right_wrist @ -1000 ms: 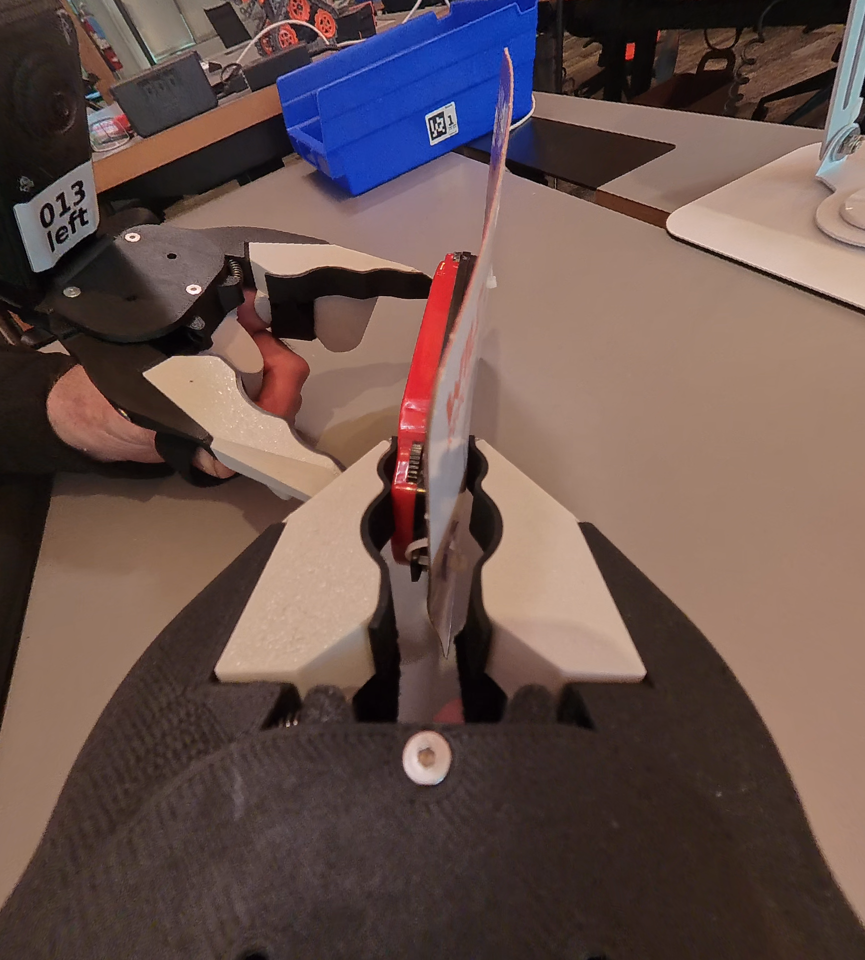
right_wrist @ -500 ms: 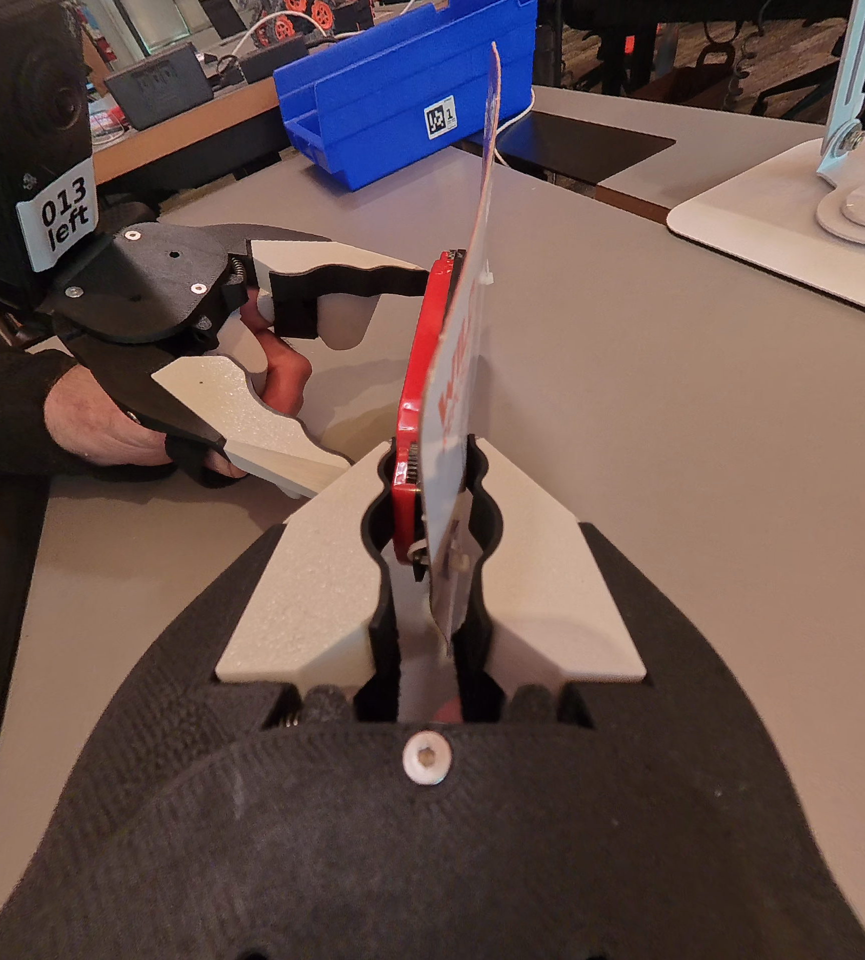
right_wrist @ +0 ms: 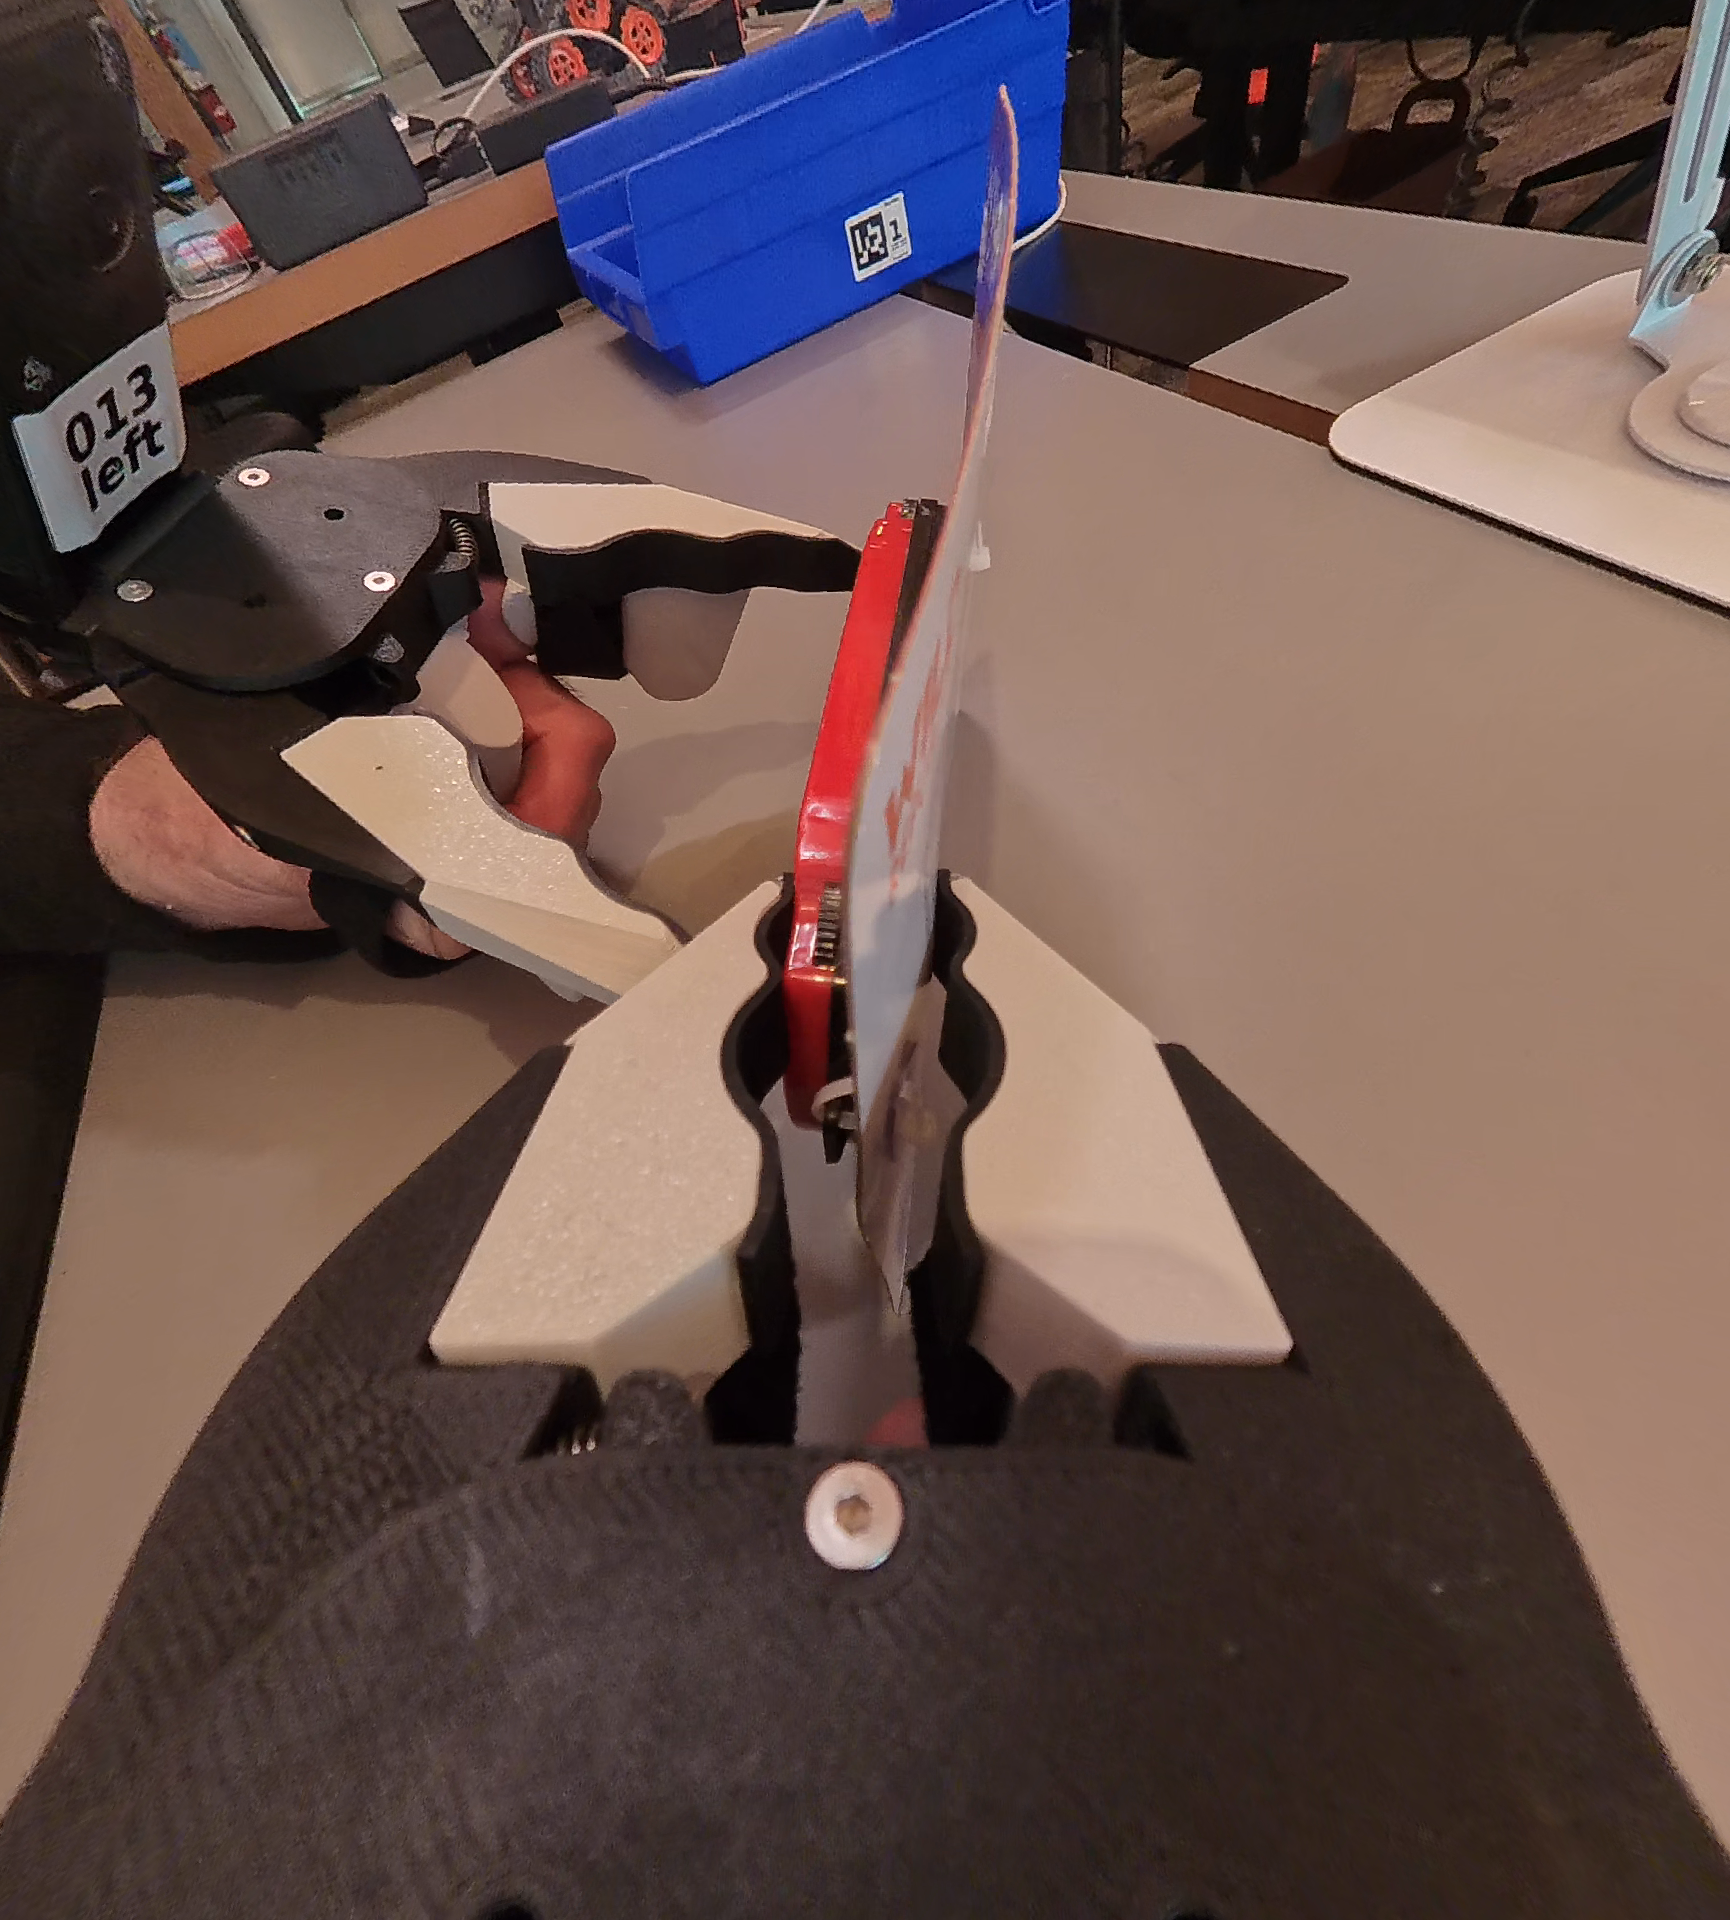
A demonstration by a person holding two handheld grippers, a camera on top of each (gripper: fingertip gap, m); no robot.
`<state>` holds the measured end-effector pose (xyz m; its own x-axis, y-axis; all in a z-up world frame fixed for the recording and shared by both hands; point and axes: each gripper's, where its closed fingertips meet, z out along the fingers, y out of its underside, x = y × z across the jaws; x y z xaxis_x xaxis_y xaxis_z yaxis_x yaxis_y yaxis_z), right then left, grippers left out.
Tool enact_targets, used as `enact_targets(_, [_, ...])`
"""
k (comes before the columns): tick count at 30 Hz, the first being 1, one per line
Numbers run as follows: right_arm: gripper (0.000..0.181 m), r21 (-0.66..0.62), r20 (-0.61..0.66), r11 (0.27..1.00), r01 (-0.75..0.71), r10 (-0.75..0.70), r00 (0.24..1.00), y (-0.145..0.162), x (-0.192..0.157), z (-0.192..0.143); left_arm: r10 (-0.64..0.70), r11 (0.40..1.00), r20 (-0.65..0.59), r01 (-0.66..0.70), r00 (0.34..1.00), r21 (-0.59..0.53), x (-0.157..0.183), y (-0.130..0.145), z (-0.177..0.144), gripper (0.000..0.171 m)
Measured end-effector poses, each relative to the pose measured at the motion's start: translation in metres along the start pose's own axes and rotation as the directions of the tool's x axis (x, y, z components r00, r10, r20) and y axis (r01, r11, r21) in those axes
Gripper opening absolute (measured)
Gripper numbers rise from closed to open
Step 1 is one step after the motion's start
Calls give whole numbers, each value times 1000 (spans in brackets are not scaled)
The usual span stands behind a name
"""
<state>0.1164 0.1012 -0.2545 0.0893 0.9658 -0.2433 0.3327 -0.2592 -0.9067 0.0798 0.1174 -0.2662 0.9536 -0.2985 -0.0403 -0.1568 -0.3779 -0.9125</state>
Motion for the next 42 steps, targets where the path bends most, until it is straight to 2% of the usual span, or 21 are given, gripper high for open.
enact_targets(10, [22,4,14,1000,-2,2,1000,0,0,0,-1,1000,18,1,1000,2,-2,0,-1,133])
enact_targets(42, [22,-5,11,1000,-12,12,1000,0,1,-1,4,1000,32,-4,999,-5,-1,1,1,138])
